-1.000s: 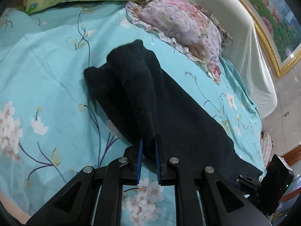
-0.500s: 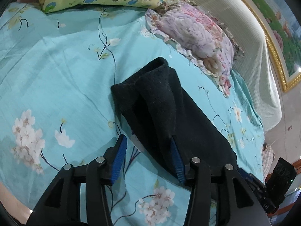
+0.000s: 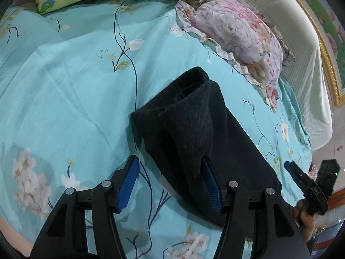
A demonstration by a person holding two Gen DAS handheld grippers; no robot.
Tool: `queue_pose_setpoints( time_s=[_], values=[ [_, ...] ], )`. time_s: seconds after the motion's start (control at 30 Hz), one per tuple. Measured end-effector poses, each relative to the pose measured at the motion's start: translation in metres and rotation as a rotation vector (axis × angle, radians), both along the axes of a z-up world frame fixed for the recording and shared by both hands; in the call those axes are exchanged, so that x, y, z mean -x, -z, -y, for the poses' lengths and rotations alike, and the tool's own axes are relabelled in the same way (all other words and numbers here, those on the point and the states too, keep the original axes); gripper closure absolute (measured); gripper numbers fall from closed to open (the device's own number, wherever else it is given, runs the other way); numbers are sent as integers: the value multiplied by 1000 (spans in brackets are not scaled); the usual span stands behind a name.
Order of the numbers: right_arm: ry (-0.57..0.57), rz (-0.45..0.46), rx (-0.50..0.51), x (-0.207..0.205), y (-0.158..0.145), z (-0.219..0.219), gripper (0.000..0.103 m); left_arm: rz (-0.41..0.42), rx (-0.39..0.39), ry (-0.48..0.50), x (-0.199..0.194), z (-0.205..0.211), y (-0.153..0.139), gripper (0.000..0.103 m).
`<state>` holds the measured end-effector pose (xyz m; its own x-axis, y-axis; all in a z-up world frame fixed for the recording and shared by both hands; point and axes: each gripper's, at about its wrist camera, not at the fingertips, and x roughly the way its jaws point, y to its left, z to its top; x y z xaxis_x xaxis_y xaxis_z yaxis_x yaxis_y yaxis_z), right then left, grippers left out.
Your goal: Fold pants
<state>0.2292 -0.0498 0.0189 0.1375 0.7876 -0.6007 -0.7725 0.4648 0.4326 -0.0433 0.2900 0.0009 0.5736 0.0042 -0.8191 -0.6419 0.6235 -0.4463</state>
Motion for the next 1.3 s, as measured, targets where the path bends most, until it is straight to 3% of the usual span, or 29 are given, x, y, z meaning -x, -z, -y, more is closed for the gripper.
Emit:
queue_pose_setpoints(
  time_s=[0.27, 0.57, 0.7, 0.87, 0.97, 1.03, 1.17, 1.3],
  values=[
    [-112, 8, 156, -7, 25, -38, 60, 6, -3, 7, -13, -7, 6, 43],
    [-294, 154, 290, 34, 43, -88, 61, 29, -6, 28, -18, -8, 11, 45],
    [-313, 114, 272, 33, 45, -80, 61, 43, -6, 35, -19, -10, 13, 45],
    [-377, 139, 293, 38, 45, -79, 62, 42, -39, 51, -25, -9, 13, 50],
    [-391, 144, 299, 38, 45, -81, 71, 49, -66, 64, -28, -8, 12, 71],
    [-381, 133, 287, 35, 44, -78, 80, 86, -58, 76, -27, -6, 8, 83],
    [-300, 120, 217, 25, 28, -69, 87, 147, -82, 73, -12, 0, -11, 85],
    [-193, 183, 134, 17, -7, -59, 90, 277, -23, 51, 13, -4, -35, 85]
  ],
)
